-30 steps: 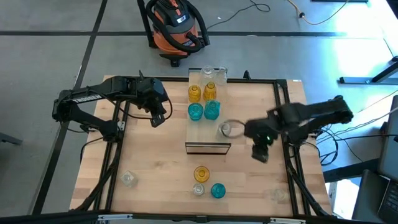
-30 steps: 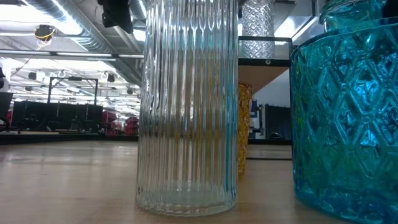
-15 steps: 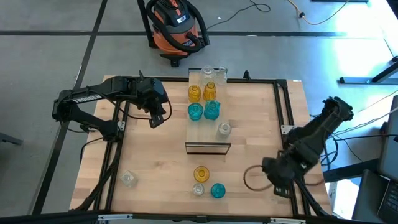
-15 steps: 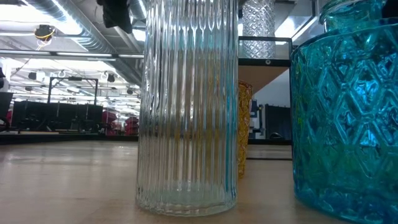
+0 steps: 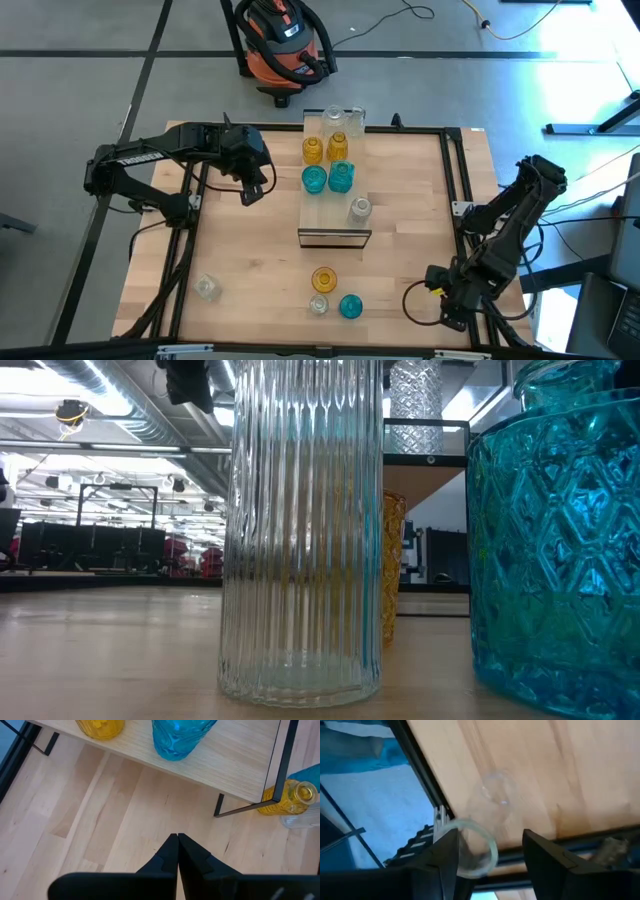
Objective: Sort vases onto shelf
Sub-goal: Put the transparent vase on the shelf aligned with the other transparent vases
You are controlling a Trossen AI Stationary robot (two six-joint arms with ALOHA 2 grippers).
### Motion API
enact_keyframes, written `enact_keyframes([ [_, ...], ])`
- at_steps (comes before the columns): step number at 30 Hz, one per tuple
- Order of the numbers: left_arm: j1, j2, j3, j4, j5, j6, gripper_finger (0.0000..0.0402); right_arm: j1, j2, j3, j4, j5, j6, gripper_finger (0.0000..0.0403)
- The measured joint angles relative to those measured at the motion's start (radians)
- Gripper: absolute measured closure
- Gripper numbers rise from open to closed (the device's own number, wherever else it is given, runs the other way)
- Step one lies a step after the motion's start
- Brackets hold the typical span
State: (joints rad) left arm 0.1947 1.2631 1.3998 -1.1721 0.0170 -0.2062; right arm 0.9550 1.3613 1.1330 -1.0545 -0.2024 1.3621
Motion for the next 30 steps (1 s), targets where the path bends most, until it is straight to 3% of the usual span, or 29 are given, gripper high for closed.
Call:
enact_keyframes([
  [3,0.0,0.0,0.0,0.0,0.001,0.0,0.0401,0.0,0.0,-0.053,0.088,-0.032,0.002,0.0231],
  [5,0.0,0.0,0.0,0.0,0.004,-0.001,0.0401,0.0,0.001,-0.079,0.112,-0.074,0.007,0.0259],
  [10,0.0,0.0,0.0,-0.001,0.006,-0.019,0.0401,-0.001,-0.007,-0.086,0.108,-0.106,-0.017,0.0386],
  [14,0.0,0.0,0.0,-0.001,0.007,-0.019,0.0401,-0.027,-0.012,-0.026,0.017,-0.114,-0.064,0.0398],
  [18,0.0,0.0,0.0,-0.001,0.007,-0.019,0.0401,-0.087,-0.011,0.123,-0.187,-0.108,-0.185,0.0401],
  [23,0.0,0.0,0.0,0.01,0.007,-0.015,0.0401,-0.19,-0.012,0.356,-0.487,0.008,-0.3,0.0402],
  [30,0.001,0.0,0.0,0.021,-0.003,-0.001,0.0401,-0.242,-0.021,0.423,-0.487,0.034,-0.34,0.04],
])
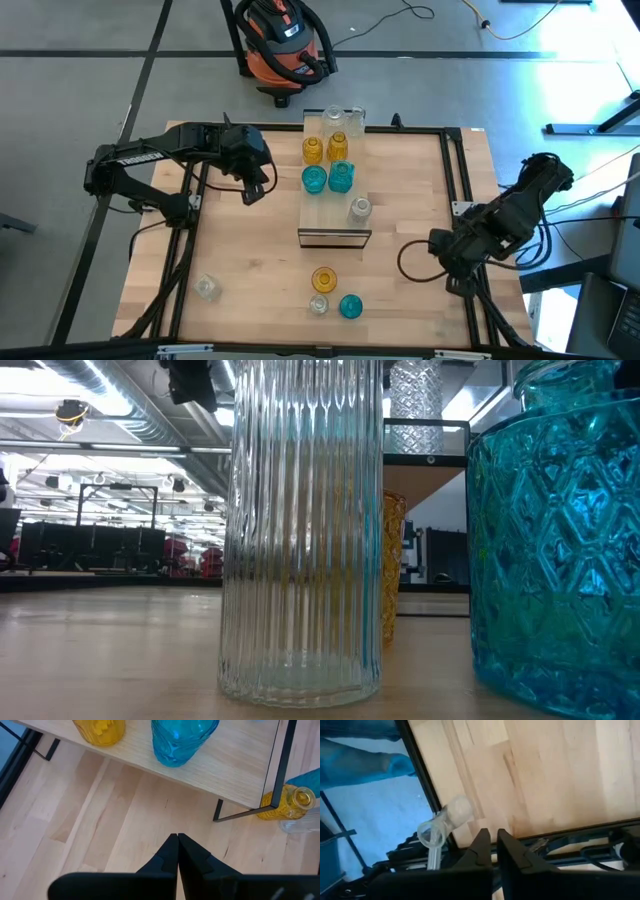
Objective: Sort vases onto shelf
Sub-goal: Put the transparent vase on the shelf aligned with the other transparent vases
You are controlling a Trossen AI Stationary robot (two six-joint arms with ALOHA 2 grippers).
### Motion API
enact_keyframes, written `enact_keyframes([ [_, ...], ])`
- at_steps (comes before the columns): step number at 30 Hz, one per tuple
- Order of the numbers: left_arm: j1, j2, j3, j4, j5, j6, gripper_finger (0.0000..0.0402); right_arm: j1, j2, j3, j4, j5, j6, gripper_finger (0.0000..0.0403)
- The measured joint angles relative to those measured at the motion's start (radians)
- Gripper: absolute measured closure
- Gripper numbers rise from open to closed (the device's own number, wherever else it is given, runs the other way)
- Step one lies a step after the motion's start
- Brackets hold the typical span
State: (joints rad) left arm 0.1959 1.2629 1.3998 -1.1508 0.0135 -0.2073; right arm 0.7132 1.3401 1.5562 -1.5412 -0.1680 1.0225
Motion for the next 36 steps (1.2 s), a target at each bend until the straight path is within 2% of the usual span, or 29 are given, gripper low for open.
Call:
enact_keyframes([
  [5,0.0,0.0,0.0,0.0,-0.001,-0.02,0.0401,0.017,0.016,-0.044,0.052,-0.006,0.031,0.0376],
  [12,0.0,0.0,0.0,0.0,-0.002,-0.027,0.0401,0.105,0.016,-0.159,0.161,-0.035,0.12,0.025],
  [16,0.0,0.0,0.0,0.0,-0.002,-0.027,0.0401,0.187,0.015,-0.216,0.187,-0.042,0.186,0.0204],
  [23,0.0,0.0,0.0,0.0,-0.002,-0.029,0.0401,0.325,0.015,-0.336,0.438,-0.026,0.362,0.0194],
  [28,0.0,0.0,0.0,0.0,-0.002,-0.029,0.0401,0.369,0.015,-0.419,0.514,0.008,0.487,0.0194],
  [36,0.0,0.0,0.0,0.0,-0.001,-0.035,0.0401,0.366,0.021,-0.47,0.648,0.062,0.489,0.0196],
])
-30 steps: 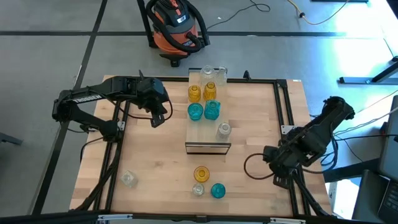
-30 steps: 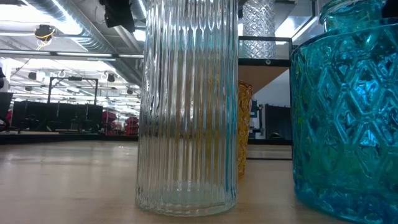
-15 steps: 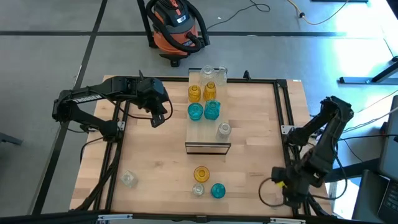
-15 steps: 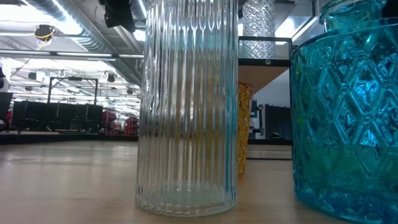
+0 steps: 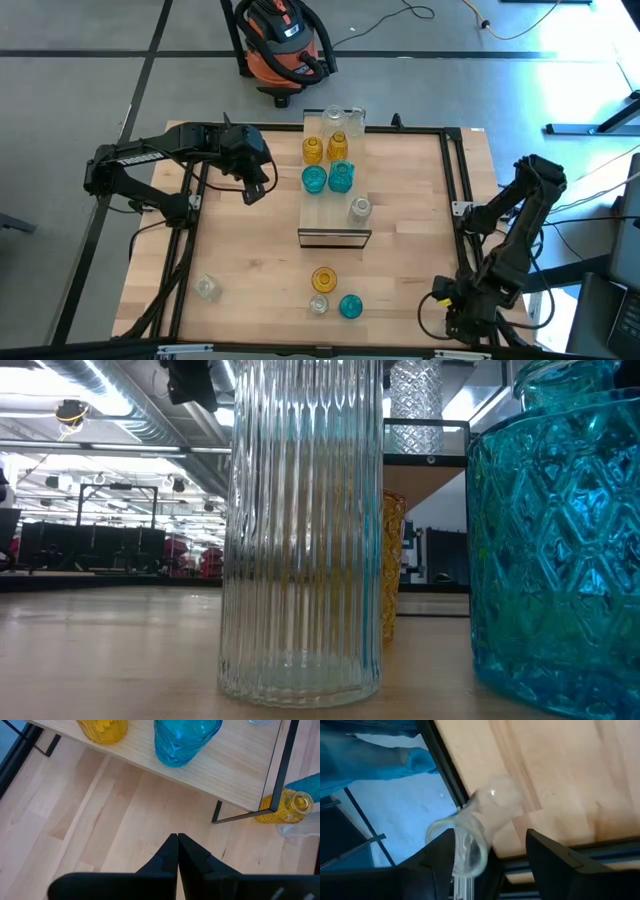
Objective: Sort vases onto shelf
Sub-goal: Put the transparent vase on the shelf aligned with the other transparent vases
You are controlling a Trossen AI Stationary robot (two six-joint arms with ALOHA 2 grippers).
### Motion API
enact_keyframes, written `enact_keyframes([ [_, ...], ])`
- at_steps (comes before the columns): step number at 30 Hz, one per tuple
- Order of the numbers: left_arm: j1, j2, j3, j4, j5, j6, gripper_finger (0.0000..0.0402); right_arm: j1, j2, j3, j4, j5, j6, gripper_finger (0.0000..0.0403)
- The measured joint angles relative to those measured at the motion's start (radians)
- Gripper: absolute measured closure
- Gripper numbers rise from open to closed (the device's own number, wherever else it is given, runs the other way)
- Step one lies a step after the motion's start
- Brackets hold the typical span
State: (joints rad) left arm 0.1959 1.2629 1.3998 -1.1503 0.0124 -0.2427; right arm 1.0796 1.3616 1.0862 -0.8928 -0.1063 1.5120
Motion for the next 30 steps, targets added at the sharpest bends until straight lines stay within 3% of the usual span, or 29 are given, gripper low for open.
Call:
enact_keyframes([
  [6,0.0,0.0,0.0,0.0,0.0,-0.016,0.0401,0.0,0.036,-0.046,0.06,-0.027,0.002,0.0256],
  [10,0.0,0.0,0.0,0.0,0.0,-0.016,0.0401,0.0,0.05,-0.053,0.056,-0.033,-0.037,0.036],
  [12,0.0,0.0,0.0,0.0,0.0,-0.016,0.0401,-0.02,0.045,-0.055,0.048,-0.043,-0.078,0.0388],
  [21,0.0,0.0,0.0,0.011,0.0,-0.016,0.0401,-0.177,-0.045,0.09,-0.267,-0.021,-0.324,0.0399],
  [26,0.0,0.0,0.0,0.043,0.002,-0.016,0.0401,-0.303,-0.096,0.281,-0.483,0.022,-0.463,0.04],
  [30,0.0,0.0,0.0,0.054,0.006,-0.014,0.0401,-0.425,-0.111,0.482,-0.543,0.068,-0.565,0.0401],
])
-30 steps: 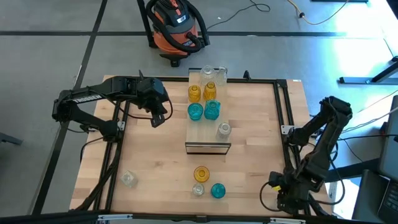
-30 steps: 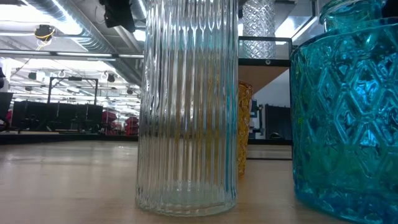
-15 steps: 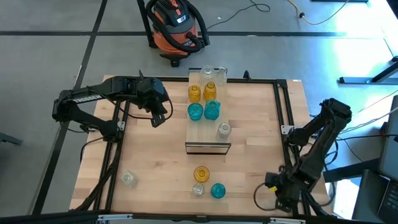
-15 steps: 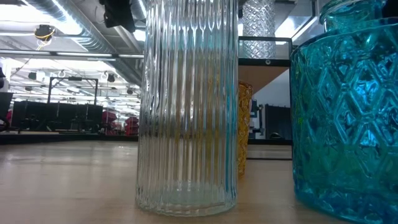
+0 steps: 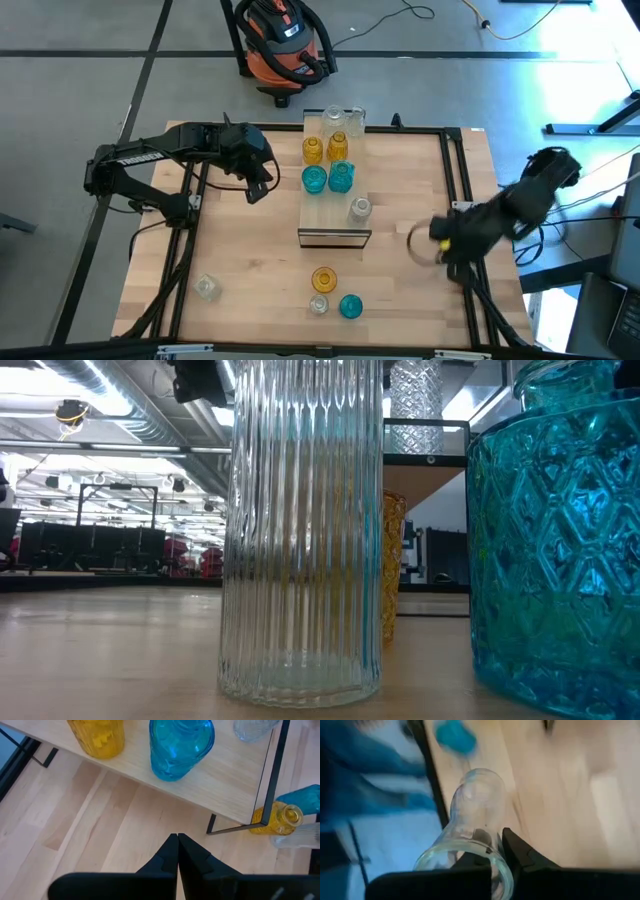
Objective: Sort vases onto shelf
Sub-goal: Put the transparent vase on the shelf aligned with the other transparent vases
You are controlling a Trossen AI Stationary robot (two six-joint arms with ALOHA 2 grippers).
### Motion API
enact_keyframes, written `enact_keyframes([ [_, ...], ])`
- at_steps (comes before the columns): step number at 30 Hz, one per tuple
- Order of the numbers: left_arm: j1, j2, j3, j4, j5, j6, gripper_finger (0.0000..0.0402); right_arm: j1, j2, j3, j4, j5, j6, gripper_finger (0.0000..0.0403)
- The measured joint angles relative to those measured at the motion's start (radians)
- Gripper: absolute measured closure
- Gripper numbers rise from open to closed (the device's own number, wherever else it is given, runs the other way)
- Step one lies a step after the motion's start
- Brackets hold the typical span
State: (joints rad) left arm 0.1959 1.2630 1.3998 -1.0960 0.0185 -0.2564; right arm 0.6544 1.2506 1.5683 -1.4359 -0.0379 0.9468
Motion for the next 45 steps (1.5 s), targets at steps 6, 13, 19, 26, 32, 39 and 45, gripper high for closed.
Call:
enact_keyframes([
  [6,0.0,0.0,0.0,0.034,0.059,0.002,0.0401,-0.209,0.011,0.262,0.067,0.102,-0.192,0.0401],
  [13,-0.027,0.0,0.035,0.184,0.328,0.005,0.0401,-0.443,0.078,0.39,0.242,0.055,-0.462,0.0402],
  [19,-0.112,0.0,0.193,0.196,0.264,0.104,0.0401,-0.61,0.201,0.42,0.266,-0.102,-0.62,0.0402],
  [26,-0.213,0.01,0.39,0.194,-0.023,0.188,0.0401,-0.689,0.38,0.566,0.254,-0.141,-0.79,0.0403],
  [32,-0.221,0.047,0.417,0.209,-0.054,0.317,0.0385,-0.761,0.499,0.685,0.266,-0.211,-0.847,0.0403],
  [39,-0.172,0.113,0.417,0.242,-0.073,0.371,0.0264,-0.809,0.55,0.731,0.363,-0.27,-0.851,0.0403],
  [45,-0.119,0.153,0.417,0.256,-0.069,0.373,0.014,-0.821,0.551,0.731,0.382,-0.255,-0.851,0.0403],
])
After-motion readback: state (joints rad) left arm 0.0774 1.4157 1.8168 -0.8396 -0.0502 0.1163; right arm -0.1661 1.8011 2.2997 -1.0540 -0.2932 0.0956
